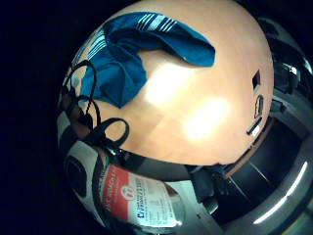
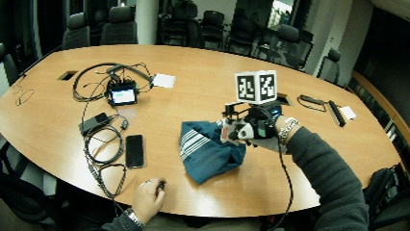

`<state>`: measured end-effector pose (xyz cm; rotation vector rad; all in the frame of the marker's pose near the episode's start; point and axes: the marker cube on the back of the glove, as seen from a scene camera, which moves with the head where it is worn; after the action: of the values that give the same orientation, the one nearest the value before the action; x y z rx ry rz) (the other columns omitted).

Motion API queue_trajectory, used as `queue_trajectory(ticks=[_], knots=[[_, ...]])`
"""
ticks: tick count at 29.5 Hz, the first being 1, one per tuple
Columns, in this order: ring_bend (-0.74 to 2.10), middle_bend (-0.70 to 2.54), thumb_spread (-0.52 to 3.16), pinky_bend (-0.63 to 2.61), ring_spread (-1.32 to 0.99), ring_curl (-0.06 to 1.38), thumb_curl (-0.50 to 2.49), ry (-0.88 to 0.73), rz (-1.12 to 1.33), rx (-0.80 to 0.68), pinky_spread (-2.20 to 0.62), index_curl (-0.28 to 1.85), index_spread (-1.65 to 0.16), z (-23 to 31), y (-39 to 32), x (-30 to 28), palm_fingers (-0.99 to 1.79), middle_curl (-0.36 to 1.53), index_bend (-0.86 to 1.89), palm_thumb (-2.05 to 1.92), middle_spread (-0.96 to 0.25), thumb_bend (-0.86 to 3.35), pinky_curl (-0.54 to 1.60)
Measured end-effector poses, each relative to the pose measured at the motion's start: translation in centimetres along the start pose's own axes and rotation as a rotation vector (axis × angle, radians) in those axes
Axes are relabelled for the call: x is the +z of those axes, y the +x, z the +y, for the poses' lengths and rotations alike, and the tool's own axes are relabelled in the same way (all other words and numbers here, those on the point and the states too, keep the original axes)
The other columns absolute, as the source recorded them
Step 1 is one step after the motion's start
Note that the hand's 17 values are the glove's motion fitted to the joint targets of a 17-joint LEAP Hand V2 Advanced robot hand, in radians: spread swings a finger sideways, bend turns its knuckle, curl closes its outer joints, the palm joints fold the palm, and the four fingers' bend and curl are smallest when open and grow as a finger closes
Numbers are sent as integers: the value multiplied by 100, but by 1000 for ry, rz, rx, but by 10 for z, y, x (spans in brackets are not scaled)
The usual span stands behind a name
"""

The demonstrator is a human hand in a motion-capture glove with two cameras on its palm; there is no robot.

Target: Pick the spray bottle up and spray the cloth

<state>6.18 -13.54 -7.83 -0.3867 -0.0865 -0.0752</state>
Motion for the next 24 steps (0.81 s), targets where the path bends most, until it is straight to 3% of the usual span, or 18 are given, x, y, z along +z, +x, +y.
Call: queue_trajectory(ticks=[11, 24], knots=[[74, 54, 134, 48, -18, 43, 24, -65, 1, -28, -23, 39, -26, -17, -9, 19, 132, 50, 15, 69, -21, -1, 38], [74, 54, 134, 49, -18, 42, 23, 218, -377, -282, -24, 39, -26, -28, -48, -59, 132, 50, 15, 69, -21, -1, 38]])
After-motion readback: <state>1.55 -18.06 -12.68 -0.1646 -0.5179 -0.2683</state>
